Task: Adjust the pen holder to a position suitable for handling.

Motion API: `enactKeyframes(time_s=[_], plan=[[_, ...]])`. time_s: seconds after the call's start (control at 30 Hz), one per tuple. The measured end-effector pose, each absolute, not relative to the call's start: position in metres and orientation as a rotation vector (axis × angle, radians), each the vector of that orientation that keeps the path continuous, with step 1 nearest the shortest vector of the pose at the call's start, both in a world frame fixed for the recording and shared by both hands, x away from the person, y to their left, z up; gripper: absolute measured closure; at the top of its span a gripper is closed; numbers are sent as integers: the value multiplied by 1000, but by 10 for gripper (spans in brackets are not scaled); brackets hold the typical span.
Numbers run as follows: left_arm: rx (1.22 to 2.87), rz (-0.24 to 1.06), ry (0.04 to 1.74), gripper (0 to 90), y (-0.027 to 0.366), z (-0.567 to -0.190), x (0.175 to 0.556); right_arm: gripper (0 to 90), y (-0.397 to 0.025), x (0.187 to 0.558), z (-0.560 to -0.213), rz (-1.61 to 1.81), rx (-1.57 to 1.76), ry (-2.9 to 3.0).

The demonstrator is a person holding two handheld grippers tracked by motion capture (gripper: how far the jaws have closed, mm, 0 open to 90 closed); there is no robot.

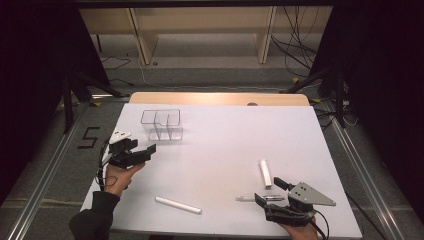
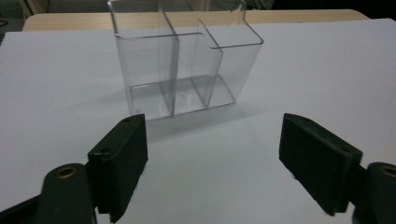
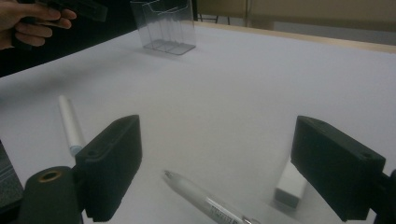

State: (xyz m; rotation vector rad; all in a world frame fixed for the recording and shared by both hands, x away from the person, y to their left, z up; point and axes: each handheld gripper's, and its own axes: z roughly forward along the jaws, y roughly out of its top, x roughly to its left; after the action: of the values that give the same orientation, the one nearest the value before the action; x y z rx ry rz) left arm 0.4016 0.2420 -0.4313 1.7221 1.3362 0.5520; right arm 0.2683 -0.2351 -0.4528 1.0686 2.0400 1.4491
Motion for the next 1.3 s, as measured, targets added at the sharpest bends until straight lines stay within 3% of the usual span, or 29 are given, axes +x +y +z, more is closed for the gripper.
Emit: enactKeyframes(time_s=[0.2,0.37,0.47,0.5,0.73,1.3], plan=[[1696,600,1399,343,259,-431,415,174,-235,268,-453,1450,1067,2040],[1665,630,1456,551,271,-434,429,174,-235,268,-453,1450,1068,2043],[1657,630,1468,617,275,-437,439,174,-235,268,-453,1452,1069,2043],[1655,630,1471,703,277,-439,443,174,-235,268,-453,1451,1068,2044],[1621,626,1499,888,292,-449,468,177,-236,269,-453,1452,1072,2043],[1654,543,1518,891,290,-456,503,178,-236,269,-454,1456,1075,2042]])
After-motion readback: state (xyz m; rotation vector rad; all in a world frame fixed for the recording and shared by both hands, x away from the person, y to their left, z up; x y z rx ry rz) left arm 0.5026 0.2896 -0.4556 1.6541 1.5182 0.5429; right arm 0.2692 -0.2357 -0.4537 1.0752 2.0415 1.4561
